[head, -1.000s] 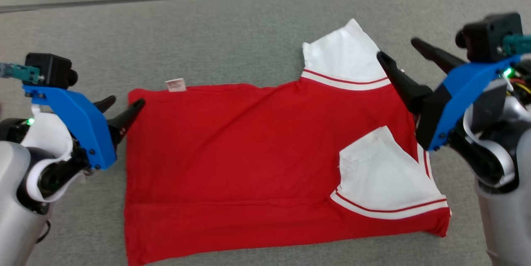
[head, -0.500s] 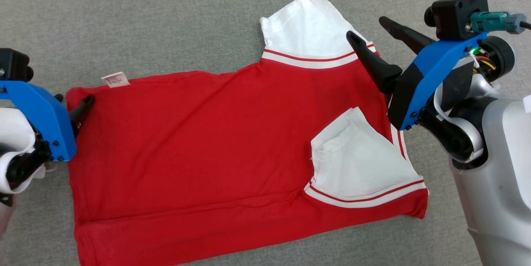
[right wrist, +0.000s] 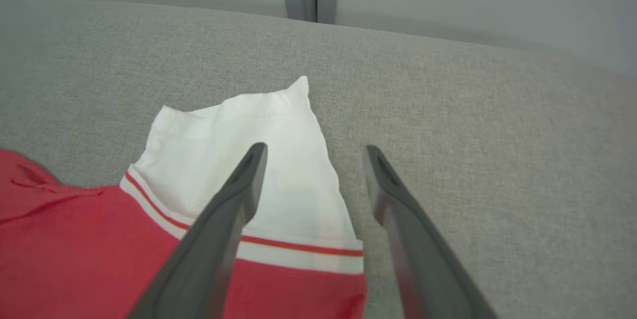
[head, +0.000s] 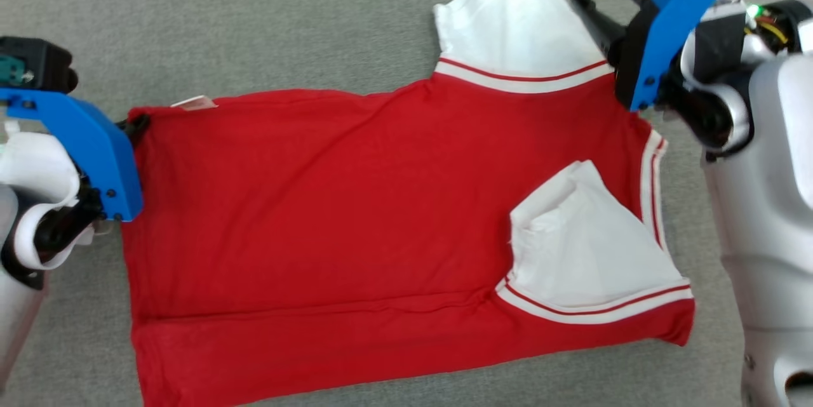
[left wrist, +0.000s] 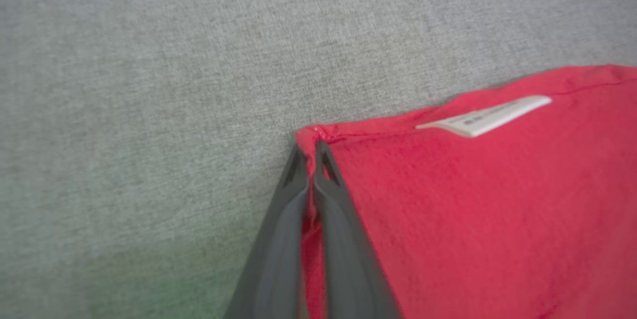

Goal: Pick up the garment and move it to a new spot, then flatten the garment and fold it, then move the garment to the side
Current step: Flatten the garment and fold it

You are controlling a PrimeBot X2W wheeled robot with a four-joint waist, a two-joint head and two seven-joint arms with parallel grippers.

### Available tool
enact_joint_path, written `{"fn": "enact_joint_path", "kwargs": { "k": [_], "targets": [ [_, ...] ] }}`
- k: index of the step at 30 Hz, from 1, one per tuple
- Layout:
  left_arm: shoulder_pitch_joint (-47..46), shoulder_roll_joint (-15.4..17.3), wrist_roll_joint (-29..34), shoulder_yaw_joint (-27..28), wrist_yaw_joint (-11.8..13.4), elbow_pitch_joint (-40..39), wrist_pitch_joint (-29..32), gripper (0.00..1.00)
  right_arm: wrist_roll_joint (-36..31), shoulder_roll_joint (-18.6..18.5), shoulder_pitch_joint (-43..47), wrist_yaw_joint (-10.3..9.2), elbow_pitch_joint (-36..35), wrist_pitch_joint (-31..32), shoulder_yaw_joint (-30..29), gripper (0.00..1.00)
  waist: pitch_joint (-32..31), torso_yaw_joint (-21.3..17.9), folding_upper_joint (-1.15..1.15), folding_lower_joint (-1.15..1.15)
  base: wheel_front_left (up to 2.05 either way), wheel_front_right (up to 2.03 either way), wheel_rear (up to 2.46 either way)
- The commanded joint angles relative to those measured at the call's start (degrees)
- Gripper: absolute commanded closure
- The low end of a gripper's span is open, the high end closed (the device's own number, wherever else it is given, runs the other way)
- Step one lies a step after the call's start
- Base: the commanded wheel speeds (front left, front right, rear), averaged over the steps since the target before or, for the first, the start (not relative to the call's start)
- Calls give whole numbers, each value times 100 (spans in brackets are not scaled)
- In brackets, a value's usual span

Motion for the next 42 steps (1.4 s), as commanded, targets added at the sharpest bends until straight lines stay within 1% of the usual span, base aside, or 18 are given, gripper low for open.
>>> {"fn": "enact_joint_path", "kwargs": {
  "k": [1,6,8,11,15,17,18,19,20,21,22,27,32,37,42],
  "targets": [
    [85,-139,39,-190,-35,7,86,100,-140,42,-248,3,249,22,-61,0,144,187,0,0,0,0,0],
    [-50,-383,122,-378,-135,-147,90,100,-864,75,-978,2,1316,-158,-221,0,364,543,0,0,0,0,0],
    [-97,-476,135,-417,-180,-169,35,100,-1039,112,-1187,2,1708,-229,-307,0,437,649,0,0,0,0,0],
    [-174,-538,183,-477,-236,-144,10,100,-1213,103,-1480,2,2193,-266,-362,0,531,759,0,0,0,0,0],
    [-224,-572,243,-514,-286,-73,-61,100,-1324,4,-1749,2,2599,-431,-290,0,586,842,0,0,0,0,0],
    [-216,-609,228,-521,-290,-18,-103,100,-1249,4,-1799,2,2792,-512,-356,0,576,869,0,0,0,0,0],
    [-205,-626,215,-518,-287,11,-126,100,-1184,27,-1828,2,2890,-515,-438,8,566,880,0,0,0,0,0],
    [-200,-642,213,-523,-284,38,-149,100,-1145,47,-1857,2,2983,-503,-479,25,558,887,0,0,0,0,0],
    [-196,-653,216,-524,-278,74,-168,100,-1092,55,-1869,2,3066,-506,-520,58,547,890,0,0,0,0,0],
    [-186,-670,212,-529,-278,118,-187,100,-1043,60,-1870,2,3152,-523,-582,87,525,893,0,0,0,0,0],
    [-179,-685,204,-532,-283,159,-210,100,-1021,58,-1879,2,3220,-533,-604,100,506,896,0,0,0,0,0],
    [-152,-713,208,-488,-315,336,-362,100,-906,-23,-1944,2,3453,-628,-537,100,386,893,0,0,0,0,0],
    [-182,-762,284,-390,-362,475,-776,100,-754,-102,-1911,2,3471,-981,-372,100,207,889,0,0,0,0,0],
    [-107,-853,266,-326,-481,592,-1238,100,-405,-193,-1690,2,3461,-1221,-209,100,-77,891,0,0,0,0,0],
    [161,-915,262,-354,-617,595,-1702,100,101,-331,-1226,2,3257,-1359,157,100,-427,902,0,0,0,0,0]
  ]
}}
